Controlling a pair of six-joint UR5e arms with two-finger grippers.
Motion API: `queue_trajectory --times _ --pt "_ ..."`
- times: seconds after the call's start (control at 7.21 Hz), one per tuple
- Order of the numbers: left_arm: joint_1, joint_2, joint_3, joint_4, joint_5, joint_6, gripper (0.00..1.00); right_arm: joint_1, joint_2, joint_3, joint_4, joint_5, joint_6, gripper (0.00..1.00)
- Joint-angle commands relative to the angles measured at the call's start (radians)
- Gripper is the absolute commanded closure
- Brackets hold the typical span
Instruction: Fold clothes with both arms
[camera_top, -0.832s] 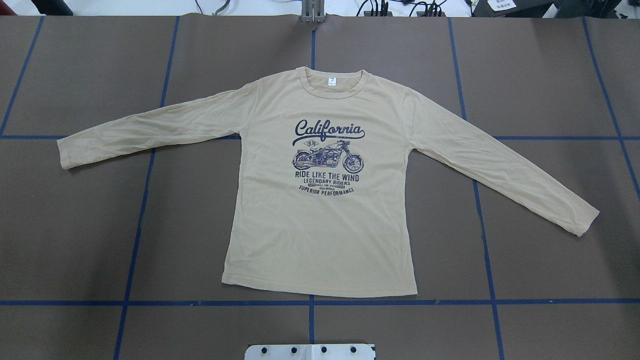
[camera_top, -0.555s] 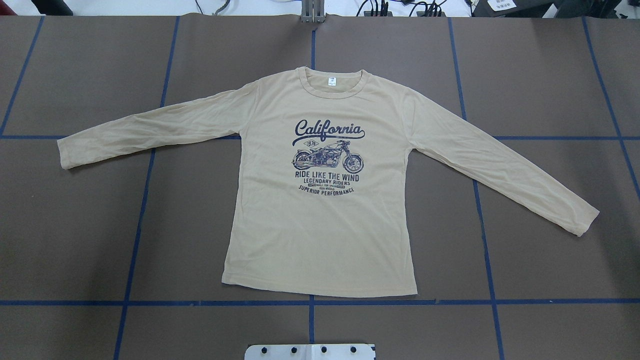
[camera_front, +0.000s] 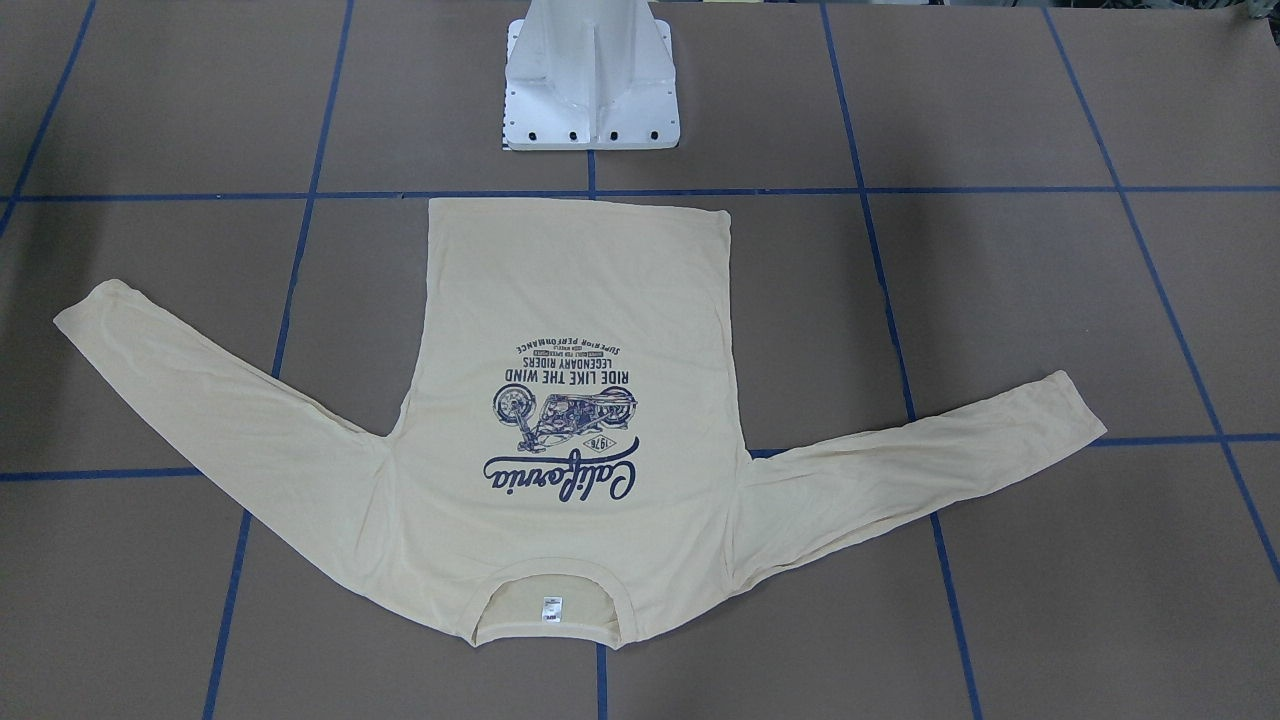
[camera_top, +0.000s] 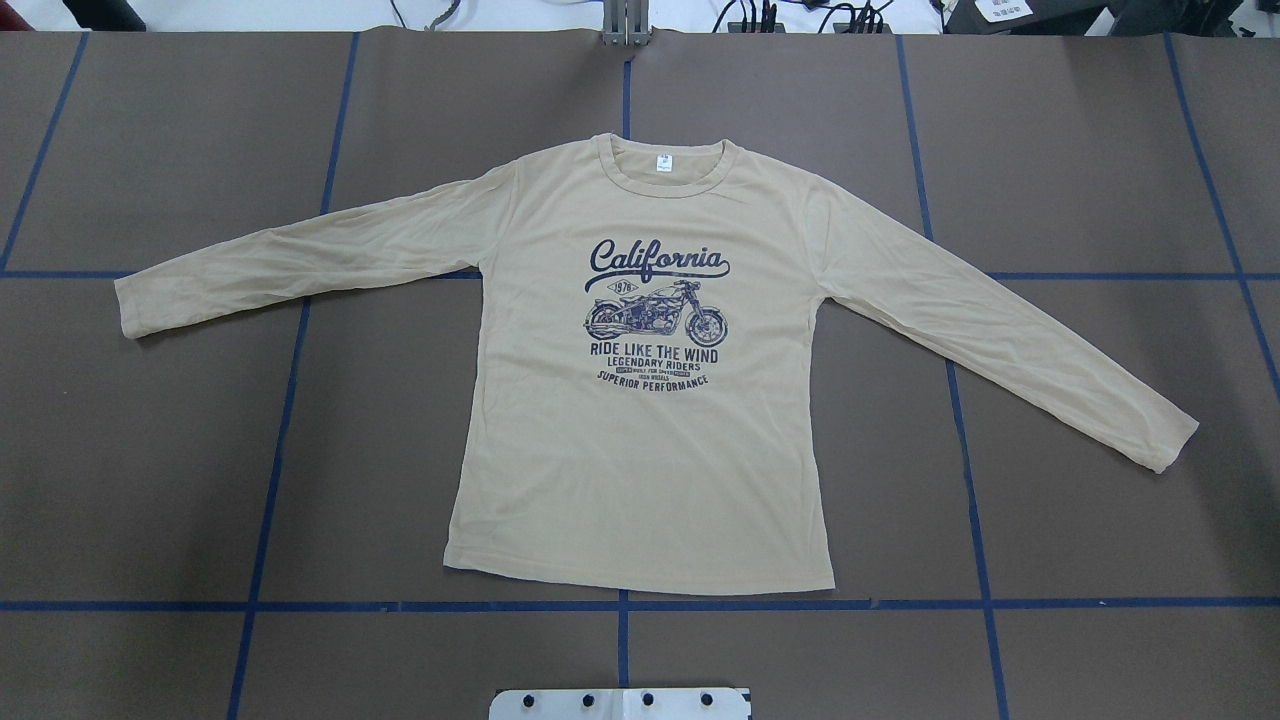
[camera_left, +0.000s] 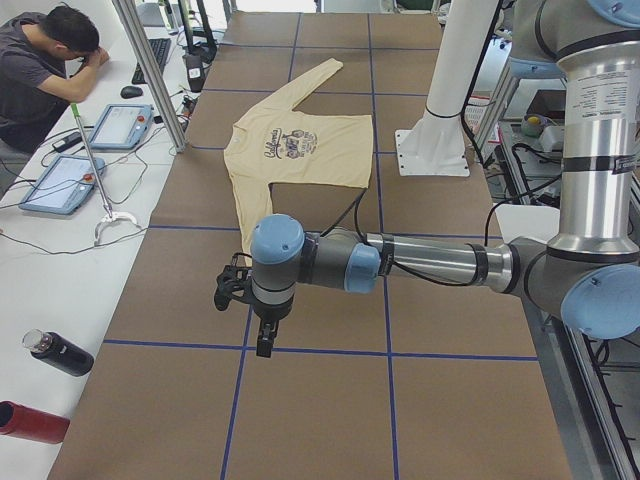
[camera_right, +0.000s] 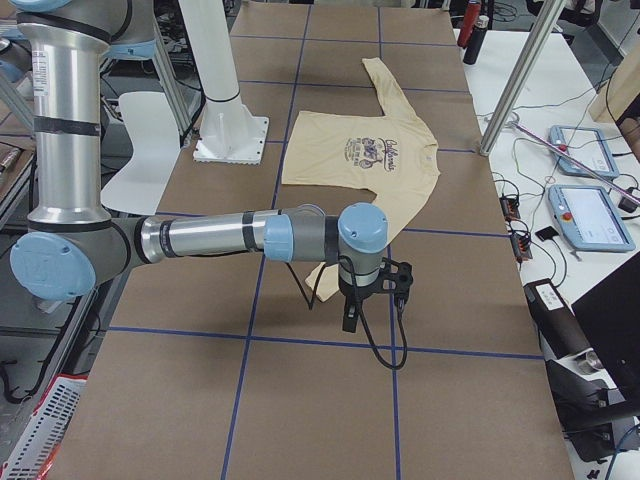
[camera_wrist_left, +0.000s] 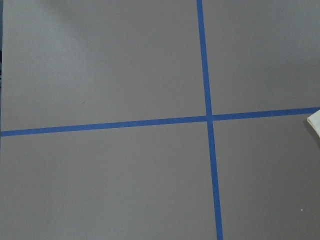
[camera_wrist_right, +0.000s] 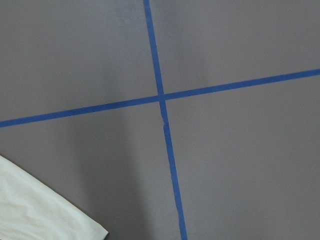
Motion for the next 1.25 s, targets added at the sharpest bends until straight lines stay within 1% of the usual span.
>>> queue_trajectory --times 0.0,0.14,0.28,0.42,0.55,0.69,0.97,1.11 --pt "0.003 -0.092 -0.002 -0.005 -0.007 -0.003 0.00 -0.011 0.032 -0.012 0.003 0.005 -0.002 0.00" --pt "0.011 -0.125 0.009 -0.013 -0.036 -0.002 0.00 -0.031 0.031 -0.060 0.128 0.019 0.008 0.00" --pt "0.035 -0.121 0.015 -0.119 -0.043 -0.002 0.00 -0.032 0.026 -0.109 0.242 0.113 0.048 0.00" --pt "0.051 -0.101 0.028 -0.191 -0.044 -0.008 0.00 -0.092 0.026 -0.116 0.323 0.123 0.088 0.00" --pt "0.060 -0.098 0.045 -0.201 -0.040 -0.041 0.00 -0.141 0.029 -0.114 0.377 0.123 0.120 0.00" --pt "0.063 -0.102 0.042 -0.209 -0.055 -0.048 0.00 -0.207 0.031 -0.108 0.432 0.120 0.212 0.00" --pt "0.074 -0.102 0.047 -0.210 -0.111 -0.061 0.00 -0.317 0.032 -0.107 0.593 0.122 0.486 0.00" --pt "0.074 -0.095 0.038 -0.214 -0.112 -0.055 0.00 -0.395 0.031 -0.092 0.609 0.114 0.571 0.00"
